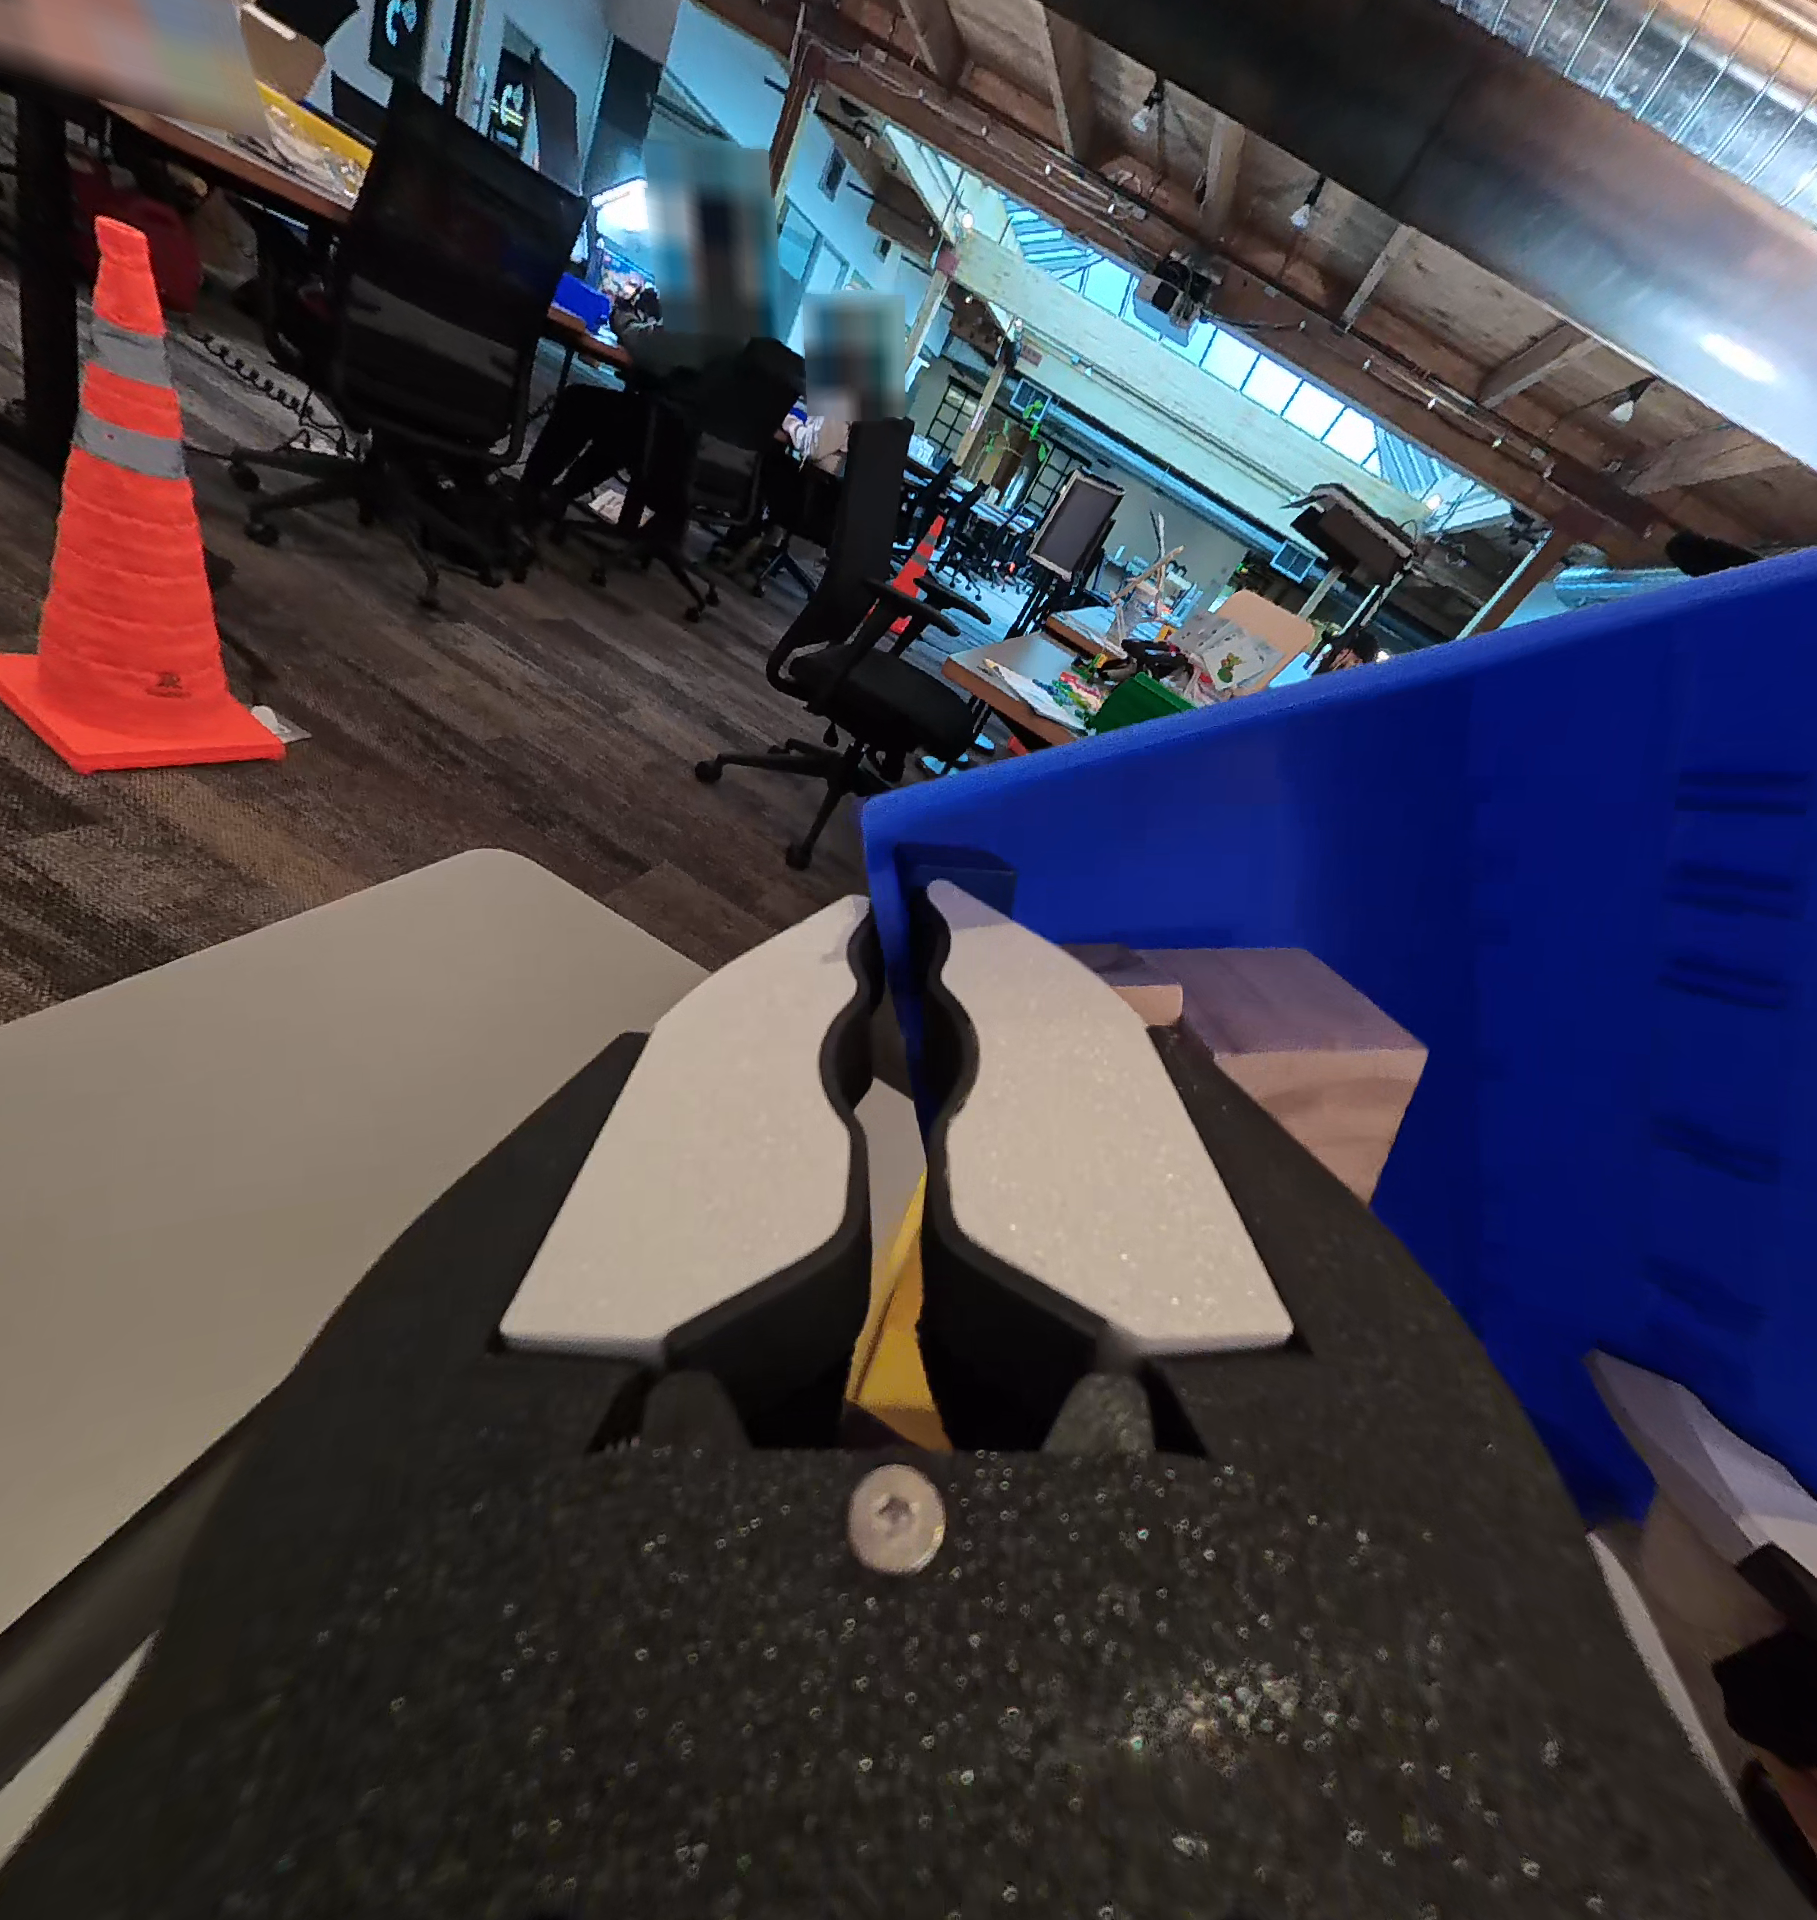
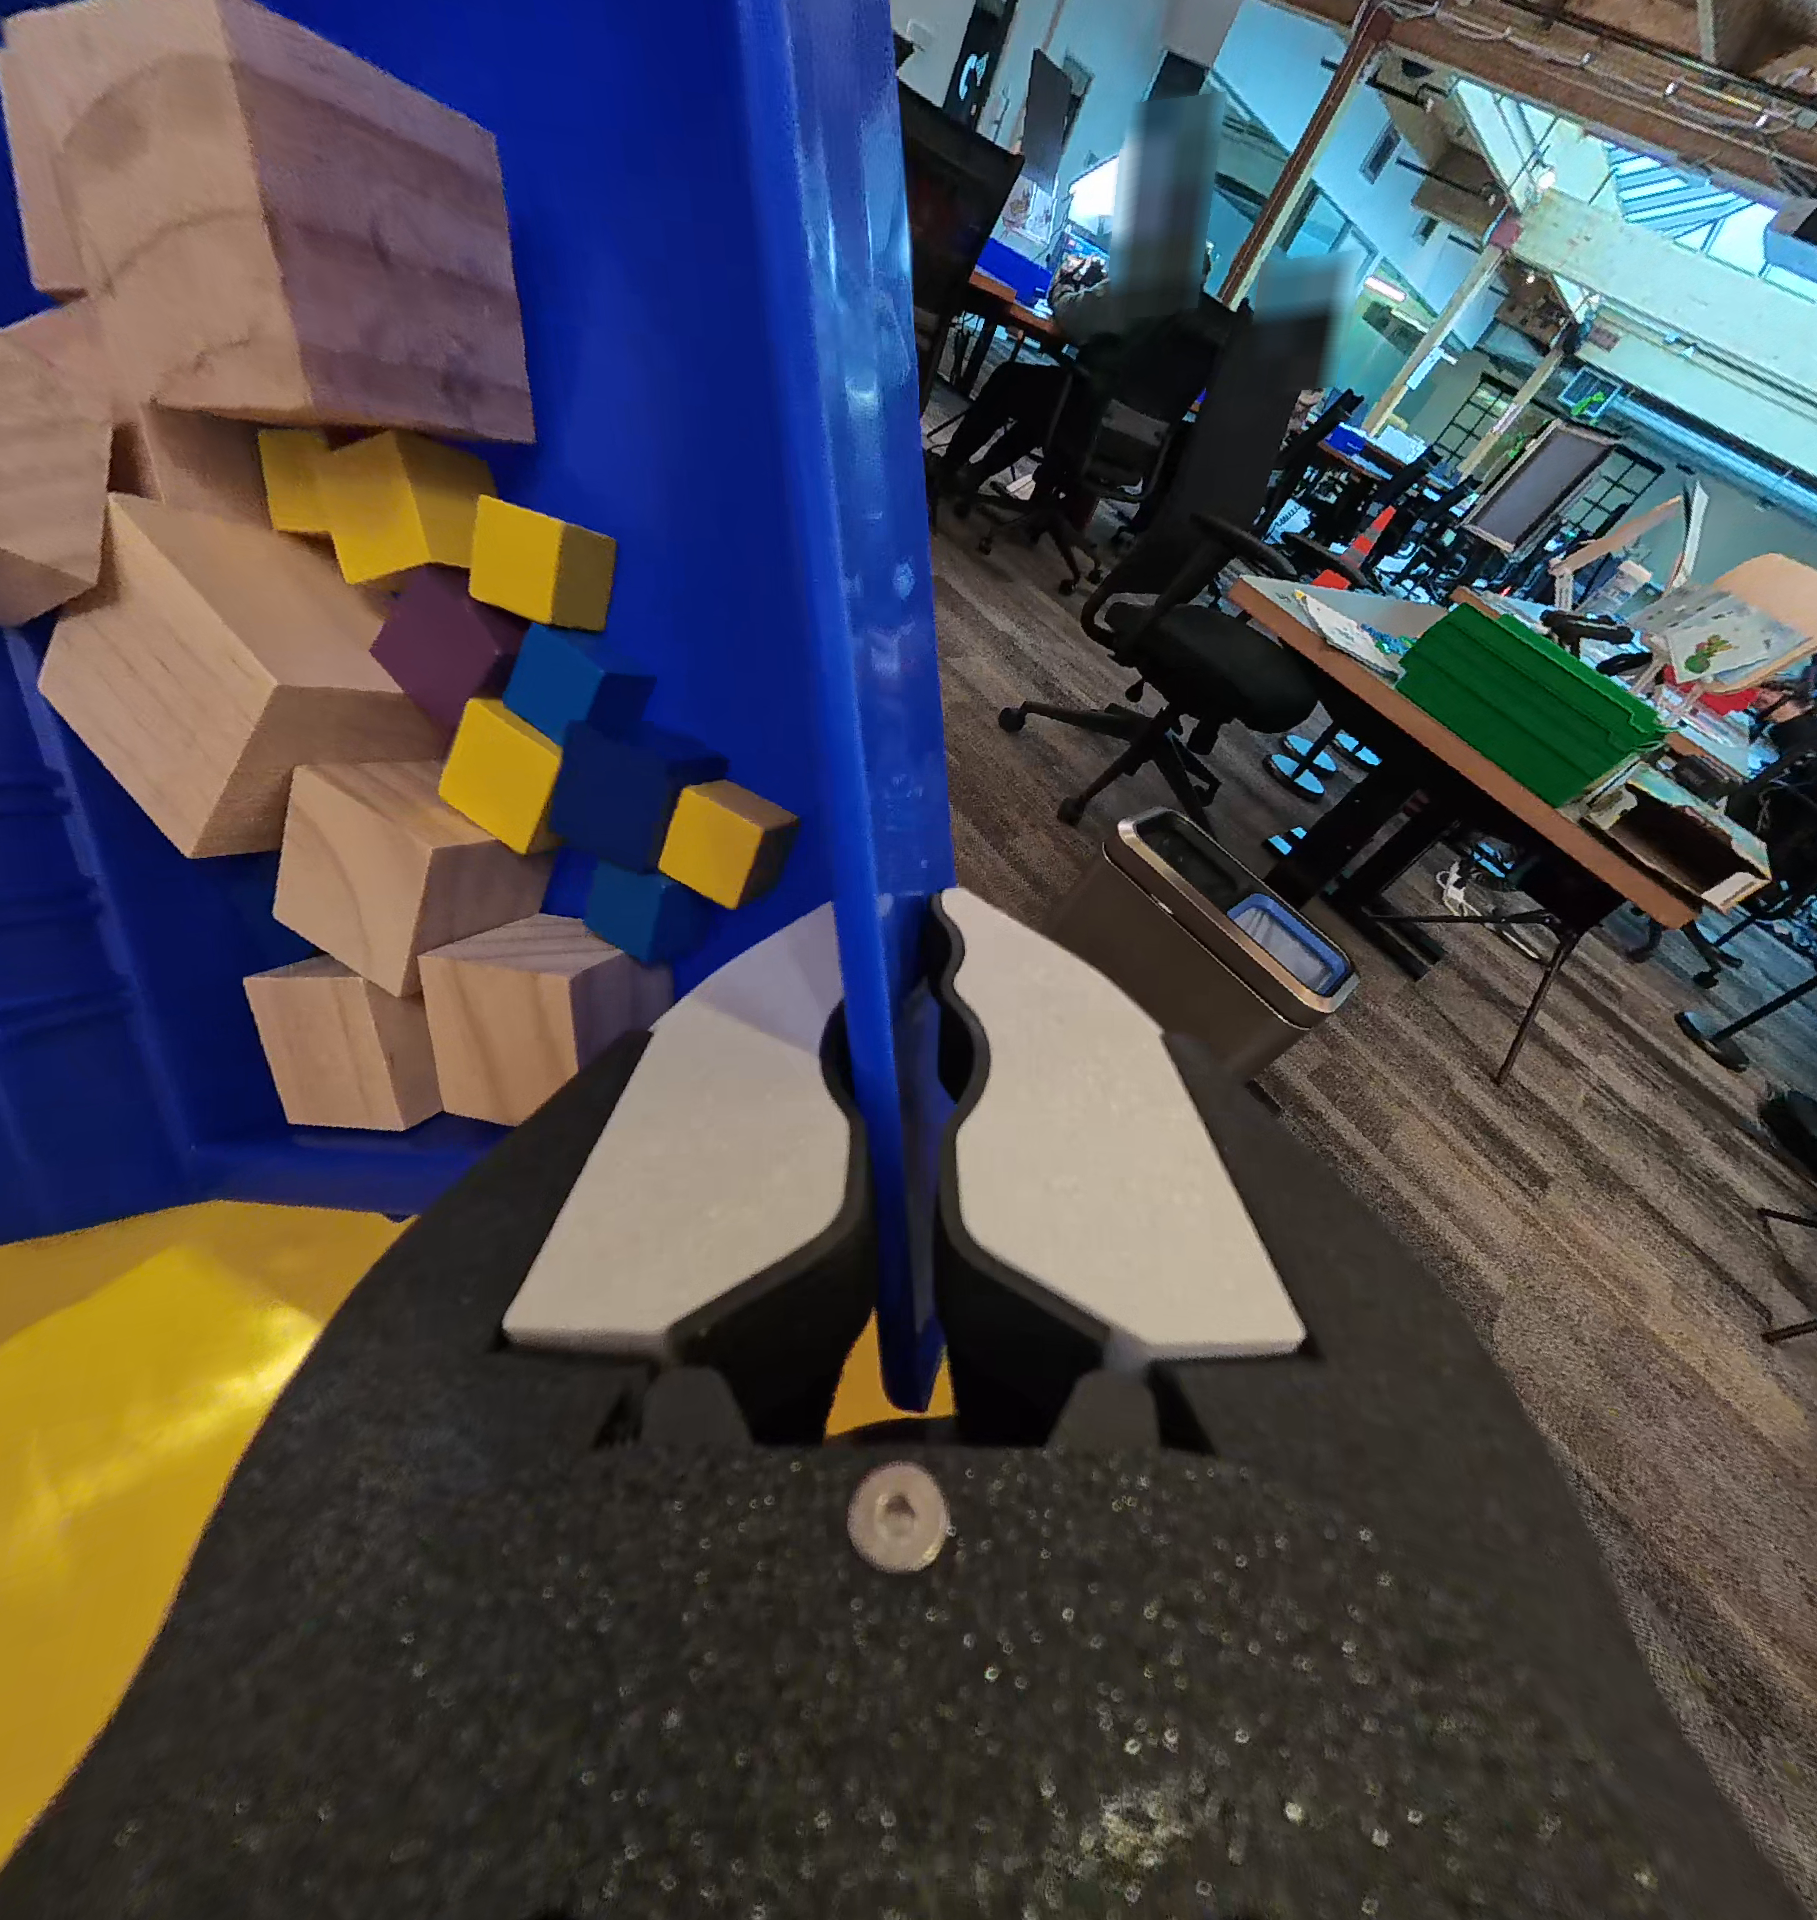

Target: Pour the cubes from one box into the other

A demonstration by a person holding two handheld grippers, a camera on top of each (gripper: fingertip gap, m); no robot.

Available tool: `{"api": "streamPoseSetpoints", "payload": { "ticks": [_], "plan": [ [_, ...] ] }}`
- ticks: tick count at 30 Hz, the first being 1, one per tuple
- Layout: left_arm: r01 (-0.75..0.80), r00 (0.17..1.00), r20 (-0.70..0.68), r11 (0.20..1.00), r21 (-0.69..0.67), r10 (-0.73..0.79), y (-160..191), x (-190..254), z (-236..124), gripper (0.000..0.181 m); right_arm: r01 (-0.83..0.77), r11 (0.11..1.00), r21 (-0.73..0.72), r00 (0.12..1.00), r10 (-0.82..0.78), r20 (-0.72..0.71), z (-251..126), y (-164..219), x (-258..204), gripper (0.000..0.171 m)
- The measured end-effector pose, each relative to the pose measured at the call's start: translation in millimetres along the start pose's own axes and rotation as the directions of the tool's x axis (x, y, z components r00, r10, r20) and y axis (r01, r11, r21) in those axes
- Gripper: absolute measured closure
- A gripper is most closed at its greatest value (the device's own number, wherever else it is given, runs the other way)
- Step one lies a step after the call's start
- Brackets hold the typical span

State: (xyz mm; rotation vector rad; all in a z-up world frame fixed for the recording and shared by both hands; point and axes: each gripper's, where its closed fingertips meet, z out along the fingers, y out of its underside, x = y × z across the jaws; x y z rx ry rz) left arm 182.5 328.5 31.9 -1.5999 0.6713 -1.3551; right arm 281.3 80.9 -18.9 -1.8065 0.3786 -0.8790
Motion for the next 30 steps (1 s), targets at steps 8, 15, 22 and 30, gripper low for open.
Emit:
{"api": "streamPoseSetpoints", "payload": {
  "ticks": [8, 15, 22, 30],
  "plan": [
    [-0.027, 1.0, 0.001, 1.0, -0.013, 0.027, -4, 11, 5, 0.177, -0.019, 1.0, 0.002, 1.0, 0.019, -0.005, 1, 6, 3, 0.165],
    [-0.039, 0.999, -0.001, 0.999, -0.004, 0.039, -5, 12, 8, 0.177, -0.023, 1.0, 0.0, 1.0, 0.023, -0.002, 0, 7, 3, 0.165],
    [-0.014, 1.0, -0.017, 0.998, 0.058, 0.015, -12, 11, 3, 0.177, 0.02, 0.998, 0.067, 0.999, -0.017, -0.05, -2, -7, 6, 0.166],
    [0.008, 0.998, -0.071, 0.99, 0.137, 0.002, -12, 7, -13, 0.177, 0.111, 0.989, 0.102, 0.993, -0.106, -0.06, 1, 4, -5, 0.166]
  ]
}}
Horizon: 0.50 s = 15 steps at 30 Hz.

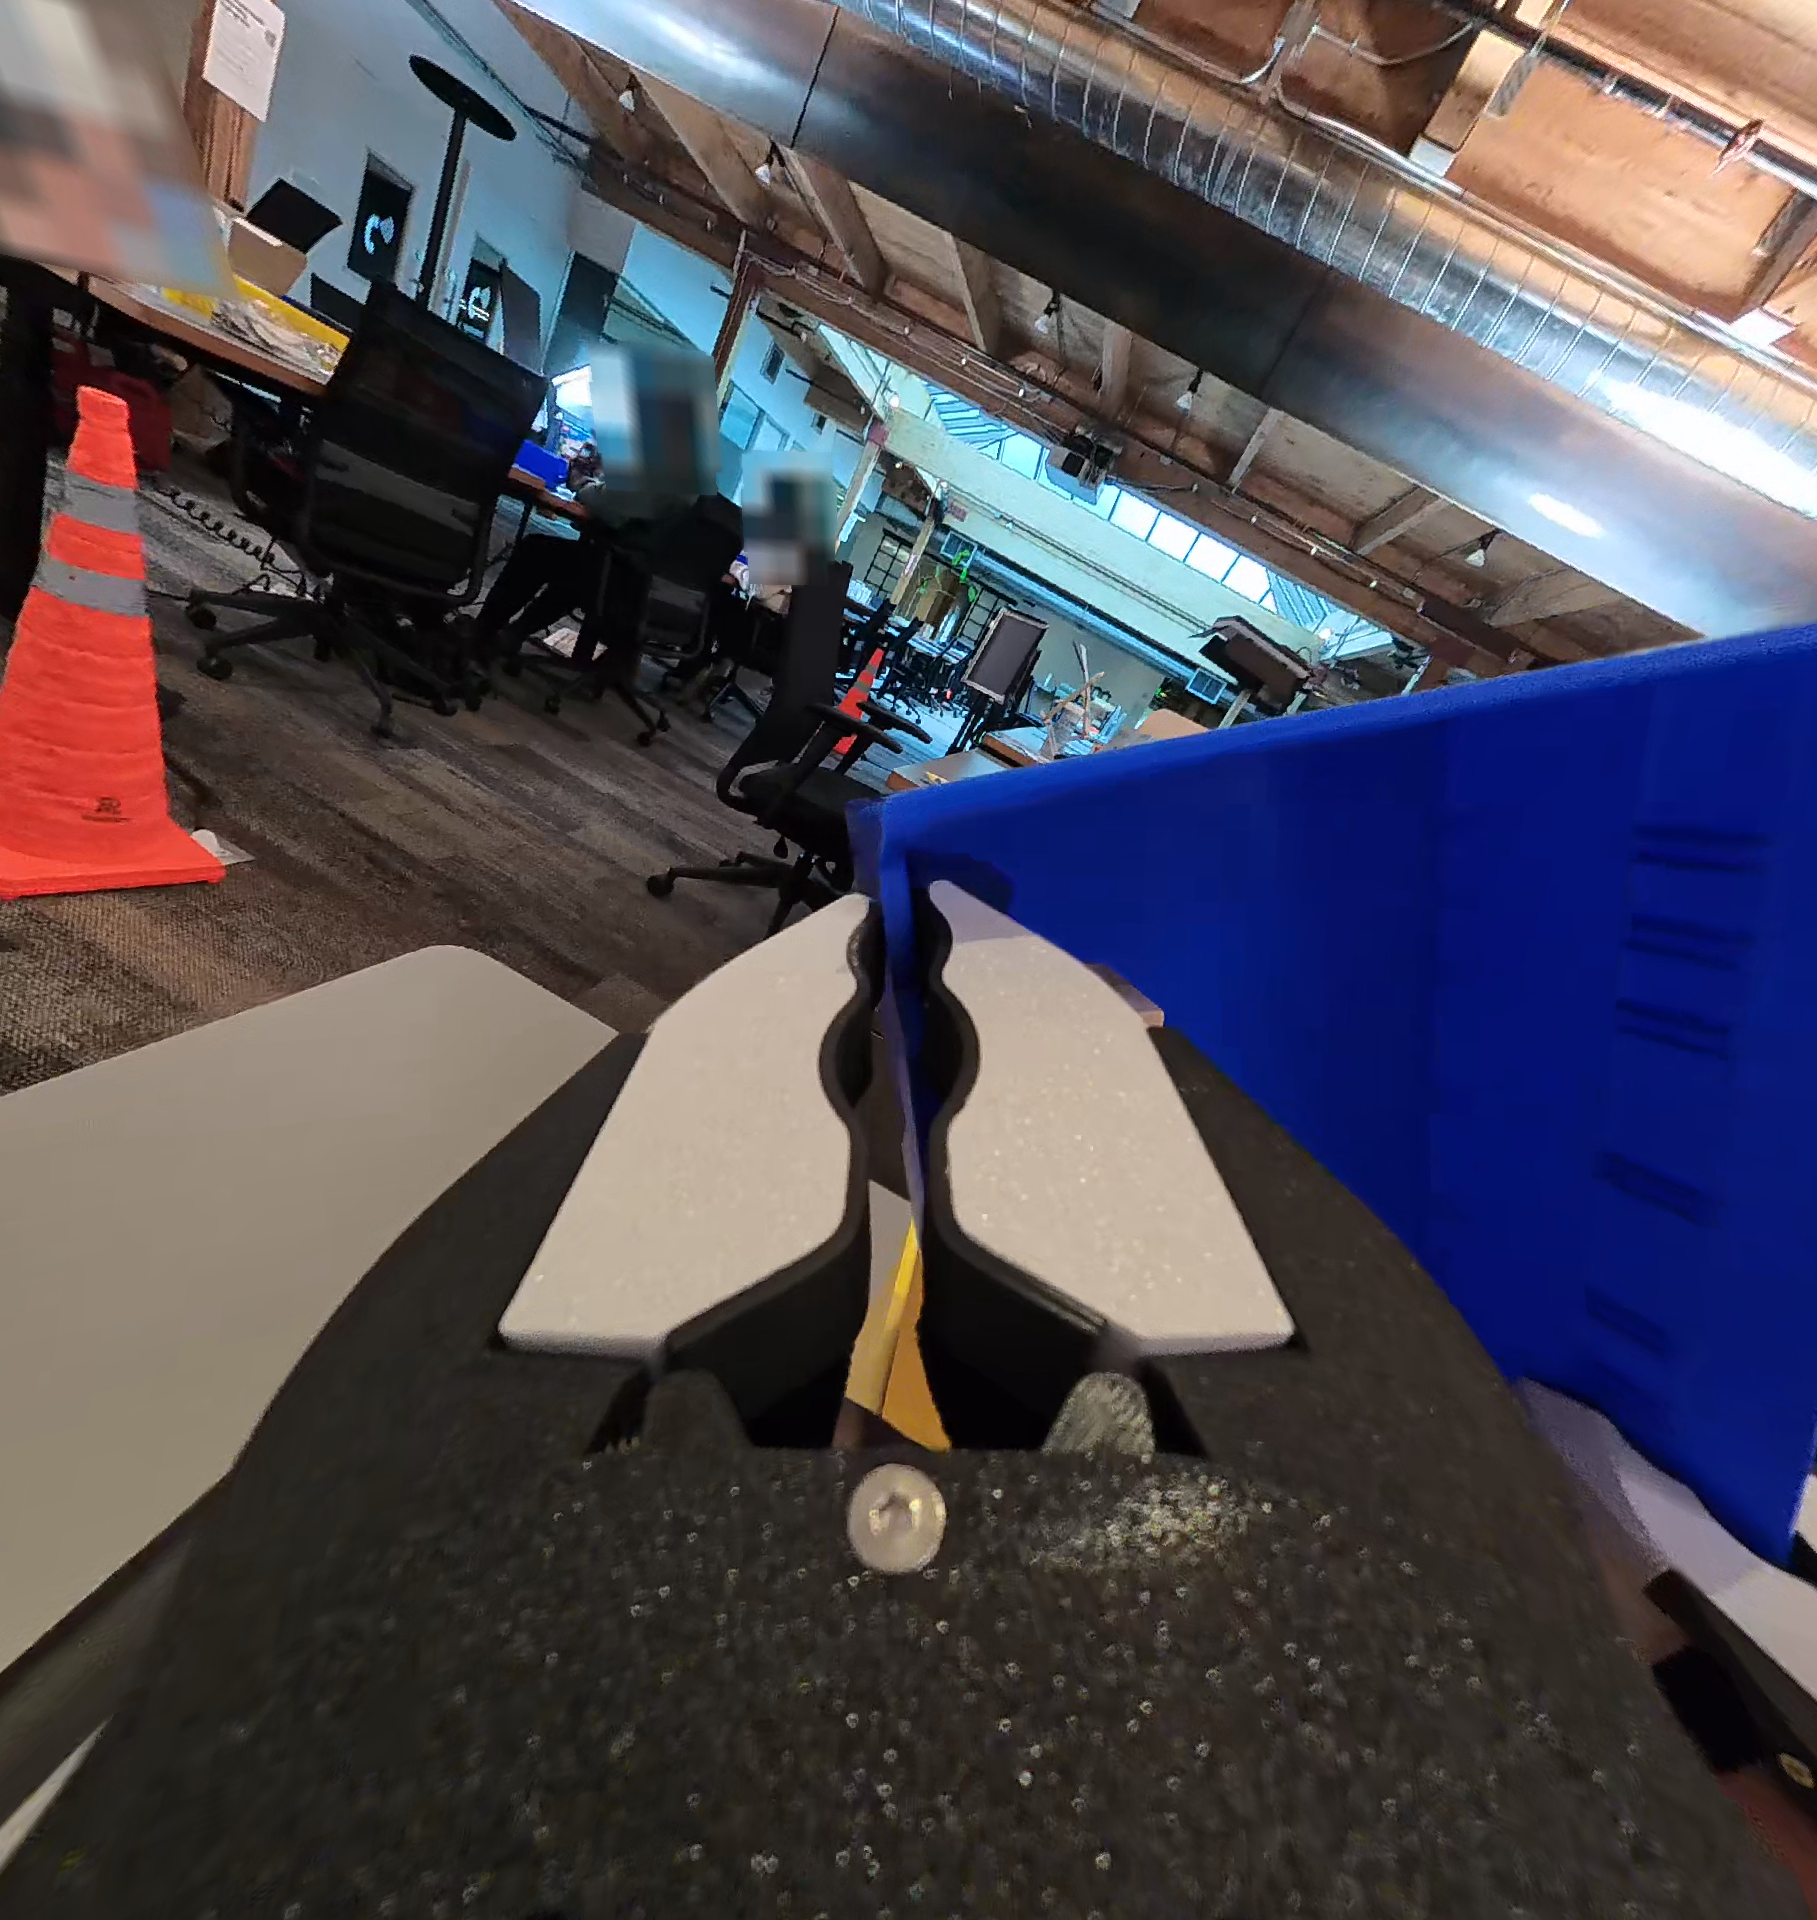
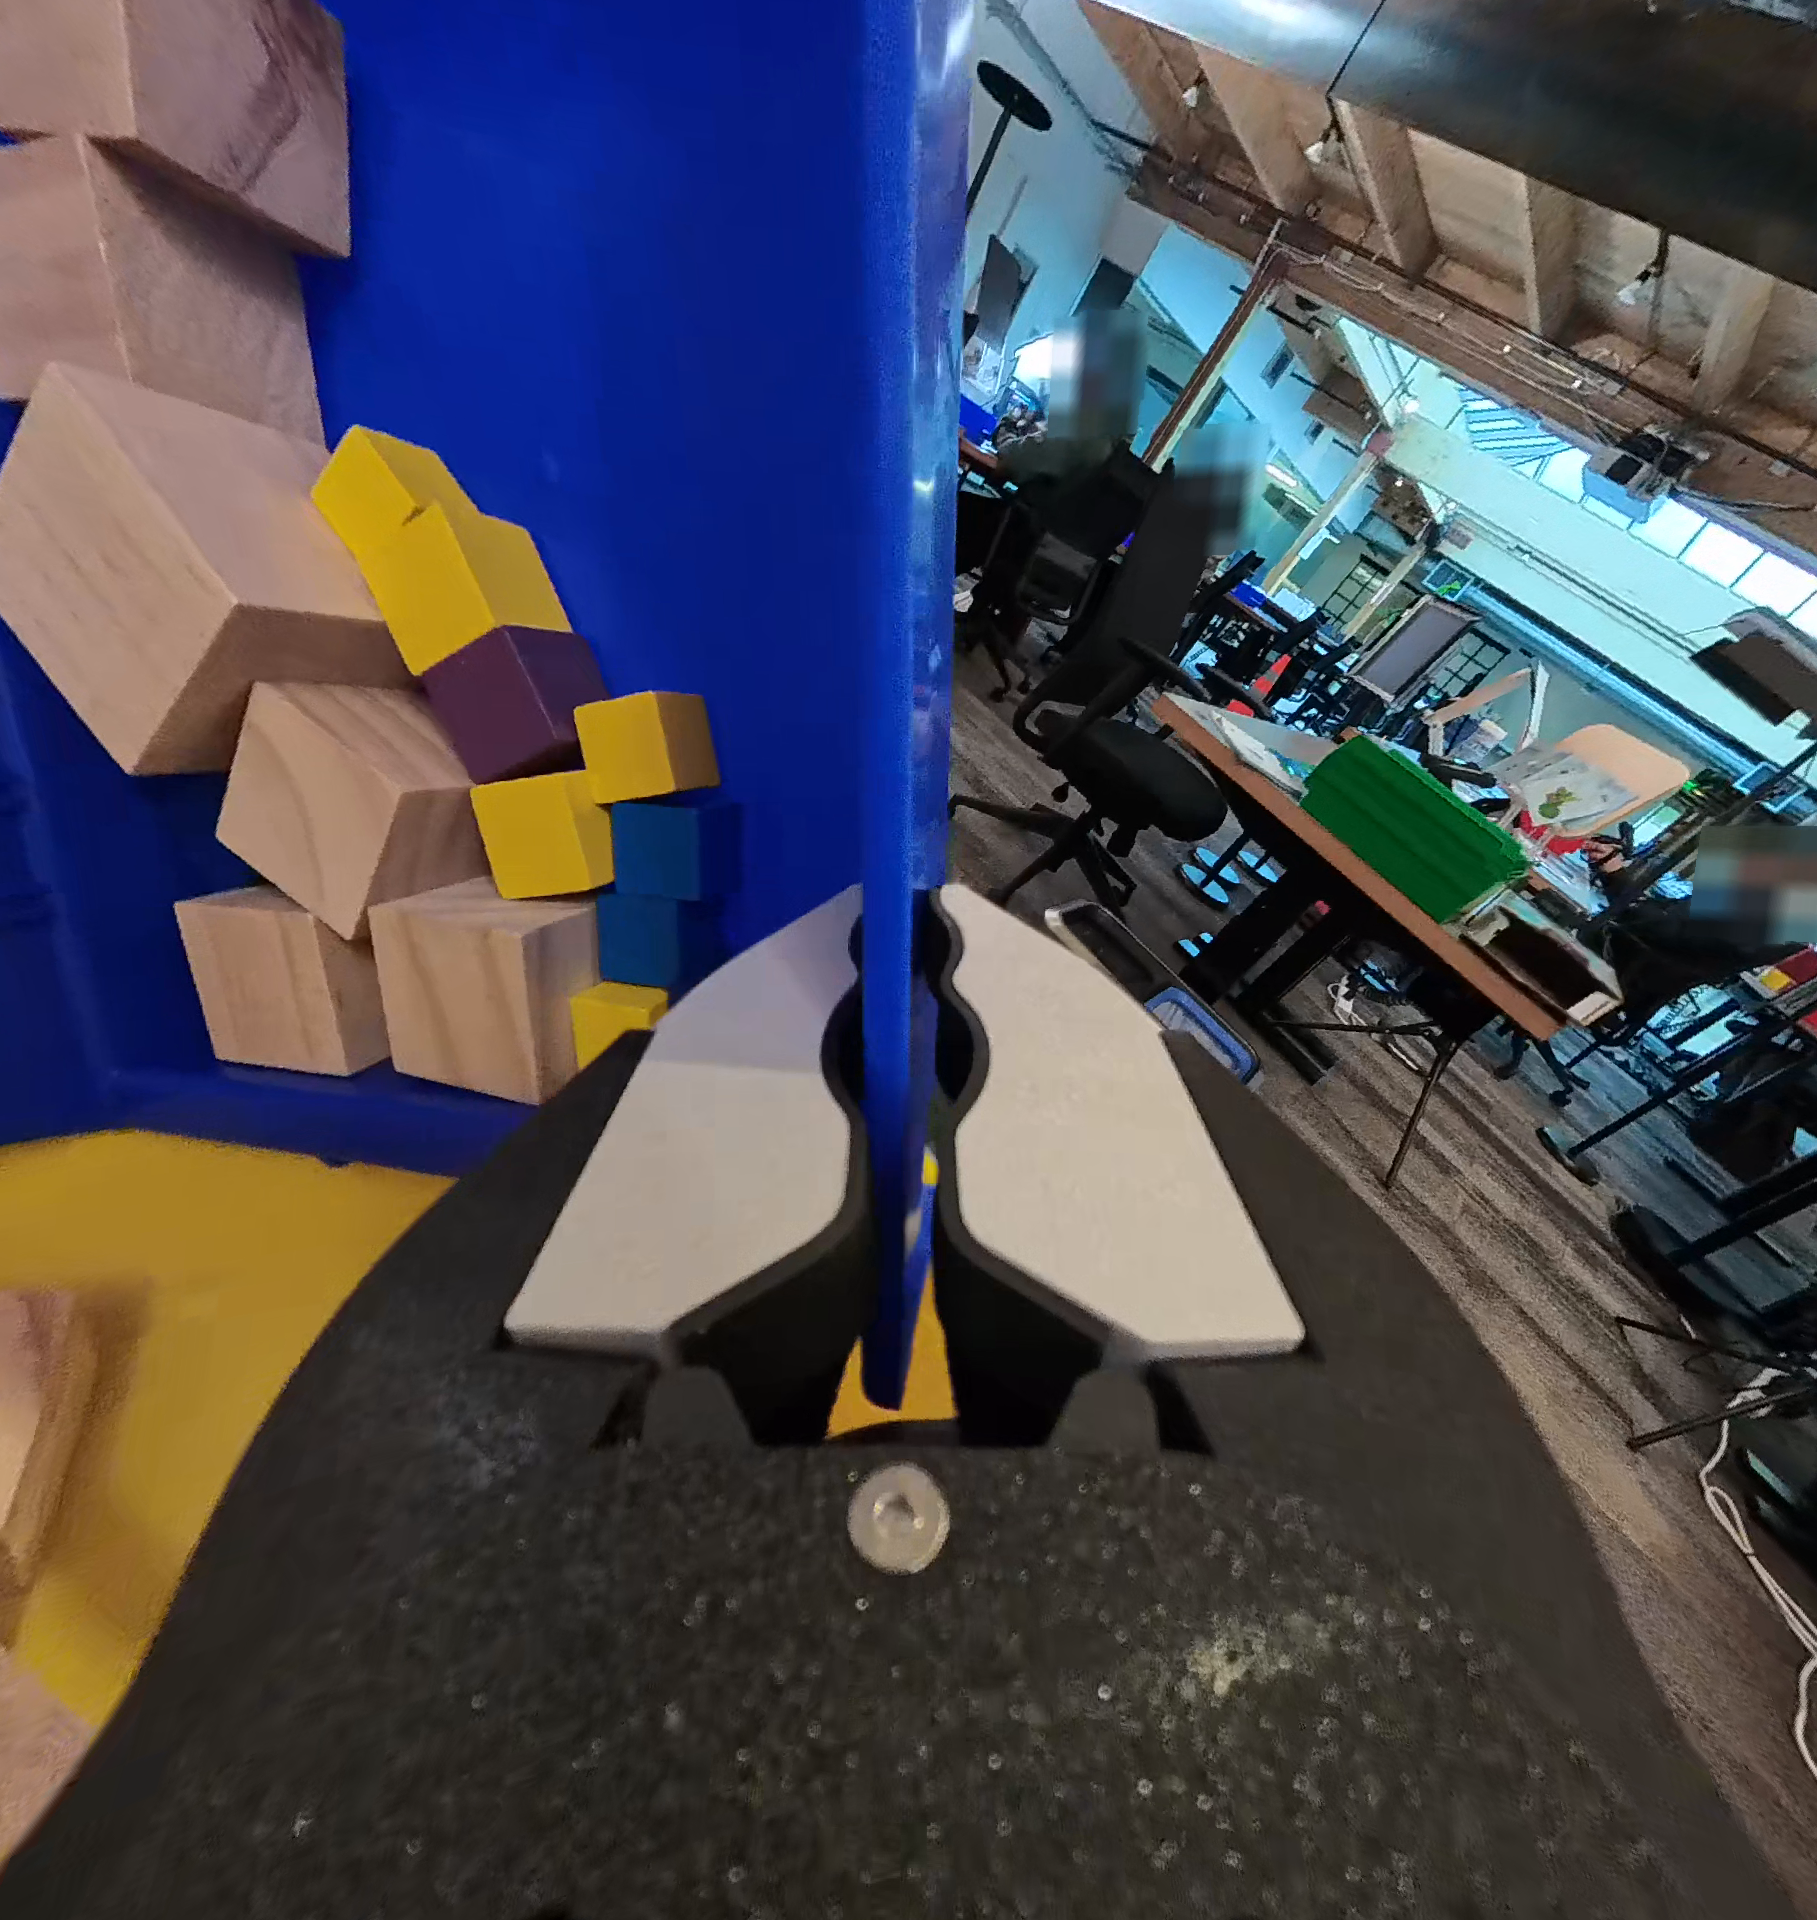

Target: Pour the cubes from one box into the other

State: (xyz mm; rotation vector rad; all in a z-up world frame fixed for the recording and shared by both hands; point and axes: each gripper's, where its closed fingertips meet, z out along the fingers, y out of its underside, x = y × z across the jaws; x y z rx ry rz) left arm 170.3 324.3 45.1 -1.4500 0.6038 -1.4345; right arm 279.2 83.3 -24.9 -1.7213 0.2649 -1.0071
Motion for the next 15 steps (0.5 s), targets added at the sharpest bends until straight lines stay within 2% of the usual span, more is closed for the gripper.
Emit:
{"api": "streamPoseSetpoints", "payload": {
  "ticks": [3, 10, 15],
  "plan": [
    [0.017, 0.999, -0.029, 1.0, 0.026, -0.016, -3, 3, -3, 0.177, 0.008, 1.0, -0.011, 1.0, -0.008, 0.008, -3, 3, -3, 0.166],
    [-0.116, 0.992, -0.044, 0.992, 0.042, 0.118, -6, 24, -7, 0.177, 0.039, 0.999, 0.013, 0.999, -0.039, -0.014, -17, 15, -3, 0.164],
    [-0.105, 0.993, -0.042, 0.992, 0.069, 0.108, -8, 29, -9, 0.177, 0.052, 0.998, 0.041, 0.997, -0.05, -0.053, -13, 12, 3, 0.164]
  ]
}}
